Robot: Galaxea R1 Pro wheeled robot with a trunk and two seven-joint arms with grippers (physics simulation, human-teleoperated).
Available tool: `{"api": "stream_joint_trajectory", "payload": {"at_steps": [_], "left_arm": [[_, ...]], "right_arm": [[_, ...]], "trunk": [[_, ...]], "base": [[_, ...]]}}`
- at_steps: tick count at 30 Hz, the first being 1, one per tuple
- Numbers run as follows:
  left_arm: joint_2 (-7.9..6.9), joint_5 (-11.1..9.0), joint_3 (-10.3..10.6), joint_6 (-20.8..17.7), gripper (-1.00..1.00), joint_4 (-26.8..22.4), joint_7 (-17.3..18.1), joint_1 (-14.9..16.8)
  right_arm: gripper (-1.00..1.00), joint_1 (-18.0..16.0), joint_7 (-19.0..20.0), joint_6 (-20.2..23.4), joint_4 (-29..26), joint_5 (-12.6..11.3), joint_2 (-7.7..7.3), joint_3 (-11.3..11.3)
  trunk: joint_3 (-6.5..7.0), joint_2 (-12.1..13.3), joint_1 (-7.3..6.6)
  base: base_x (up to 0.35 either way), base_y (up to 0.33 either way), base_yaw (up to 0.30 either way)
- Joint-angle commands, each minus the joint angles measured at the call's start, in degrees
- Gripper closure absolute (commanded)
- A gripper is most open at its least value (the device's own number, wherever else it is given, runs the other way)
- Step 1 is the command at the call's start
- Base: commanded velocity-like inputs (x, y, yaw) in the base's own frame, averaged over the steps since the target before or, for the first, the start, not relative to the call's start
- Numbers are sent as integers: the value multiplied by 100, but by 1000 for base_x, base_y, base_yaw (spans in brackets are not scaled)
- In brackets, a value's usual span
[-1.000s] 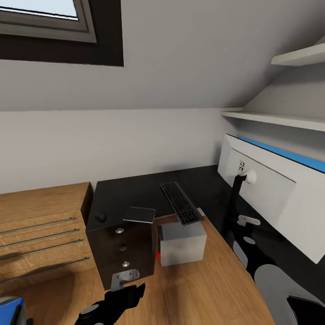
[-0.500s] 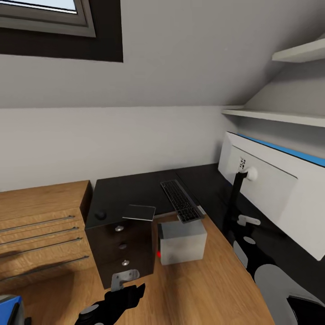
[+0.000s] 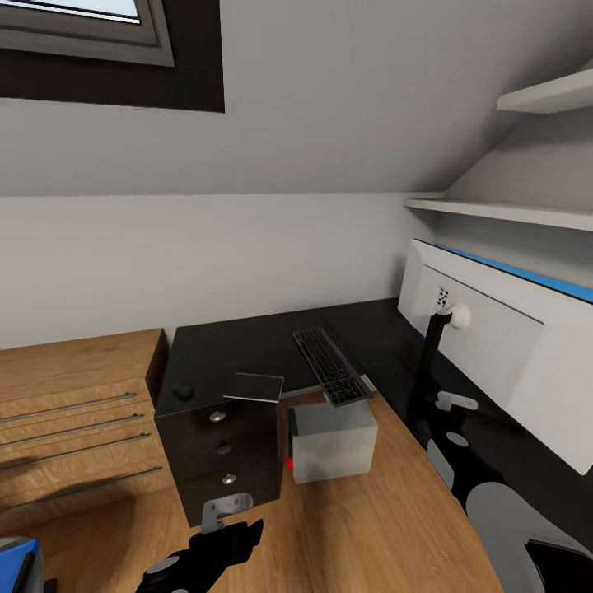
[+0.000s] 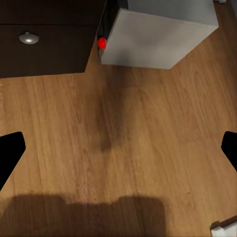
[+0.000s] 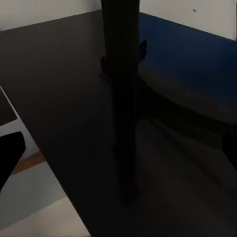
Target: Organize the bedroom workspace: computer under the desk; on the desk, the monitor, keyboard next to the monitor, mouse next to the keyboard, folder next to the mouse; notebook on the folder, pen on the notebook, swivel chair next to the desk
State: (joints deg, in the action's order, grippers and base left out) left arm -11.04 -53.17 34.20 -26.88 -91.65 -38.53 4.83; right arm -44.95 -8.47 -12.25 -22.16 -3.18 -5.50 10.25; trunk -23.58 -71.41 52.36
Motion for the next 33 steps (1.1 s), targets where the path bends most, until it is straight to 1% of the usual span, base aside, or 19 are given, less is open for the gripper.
{"api": "stream_joint_trajectory", "payload": {"at_steps": [1, 5, 11, 18, 21, 27, 33], "left_arm": [[-6, -40, 11, -2, -100, -5, -50, 8], [-11, -19, 8, 4, -100, 36, -50, 8], [-12, -9, 8, 7, -100, 68, -53, 8], [-12, -18, 7, 3, -100, 85, -48, 7], [-12, -20, 7, 6, -100, 86, -49, 8], [-5, -18, 15, 7, -100, 170, -52, 9], [-3, -14, 16, 7, -100, 190, -56, 7]], "right_arm": [[-100, -5, 1, -49, 7, -34, 0, 2], [-100, 2, -3, -130, 9, -34, -3, 4], [-100, 4, -5, -143, 10, -34, -17, 10], [-100, 4, -6, -146, 10, -34, -46, 10], [-100, 4, -6, -146, 10, -34, -48, 10], [-100, 4, -6, -147, 10, -34, -48, 6], [-100, 4, -6, -147, 10, -34, -48, 9]], "trunk": [[-6, -4, 0], [-6, -4, 0], [-6, -4, 0], [-6, -4, 0], [-6, -4, 0], [-6, -4, 0], [-6, -4, 0]], "base": [[0, 0, 0], [6, 0, 0], [119, 0, 0], [31, 0, 0], [212, -33, 0], [48, -7, 0], [191, -1, 0]]}}
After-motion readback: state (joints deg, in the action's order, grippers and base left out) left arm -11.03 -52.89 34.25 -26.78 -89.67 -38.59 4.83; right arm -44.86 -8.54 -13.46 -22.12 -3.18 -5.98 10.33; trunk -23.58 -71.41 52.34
